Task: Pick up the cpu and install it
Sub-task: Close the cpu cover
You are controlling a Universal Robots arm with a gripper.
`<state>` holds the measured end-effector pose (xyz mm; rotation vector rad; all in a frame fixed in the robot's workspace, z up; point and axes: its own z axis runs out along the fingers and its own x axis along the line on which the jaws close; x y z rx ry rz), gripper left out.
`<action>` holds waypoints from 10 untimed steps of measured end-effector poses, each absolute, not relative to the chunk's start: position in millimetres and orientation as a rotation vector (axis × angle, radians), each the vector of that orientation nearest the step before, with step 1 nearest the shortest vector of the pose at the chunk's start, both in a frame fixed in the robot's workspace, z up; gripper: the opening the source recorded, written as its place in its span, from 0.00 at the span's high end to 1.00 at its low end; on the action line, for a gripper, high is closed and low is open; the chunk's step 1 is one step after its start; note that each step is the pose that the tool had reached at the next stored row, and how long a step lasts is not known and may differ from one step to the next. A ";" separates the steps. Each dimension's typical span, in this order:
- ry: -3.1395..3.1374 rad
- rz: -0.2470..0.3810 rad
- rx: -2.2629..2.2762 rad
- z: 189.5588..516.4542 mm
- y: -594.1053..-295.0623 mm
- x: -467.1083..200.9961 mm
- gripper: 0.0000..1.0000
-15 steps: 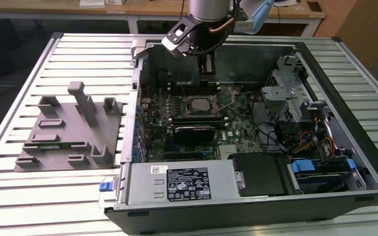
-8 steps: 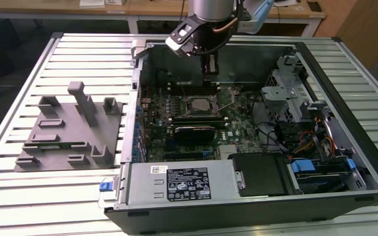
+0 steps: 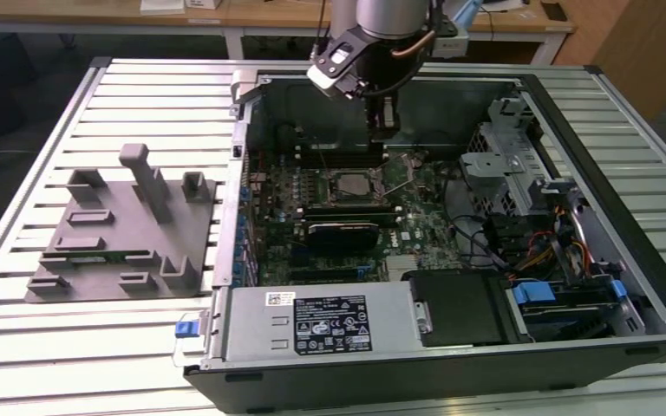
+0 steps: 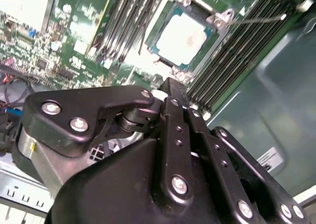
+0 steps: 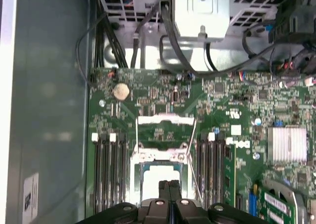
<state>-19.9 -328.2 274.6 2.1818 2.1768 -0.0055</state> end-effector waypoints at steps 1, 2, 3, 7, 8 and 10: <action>2.177 -0.005 2.182 274.6 -328.2 -17.4 0.89; 2.177 -0.006 2.182 274.6 -328.2 -14.5 0.89; 2.177 -0.006 2.182 274.6 -328.2 -11.7 0.89; 2.177 -0.006 2.182 274.6 -328.2 -1.1 0.89; 2.177 -0.006 2.182 274.6 -328.2 1.6 0.89; 2.177 -0.006 2.182 274.6 -328.2 7.0 0.89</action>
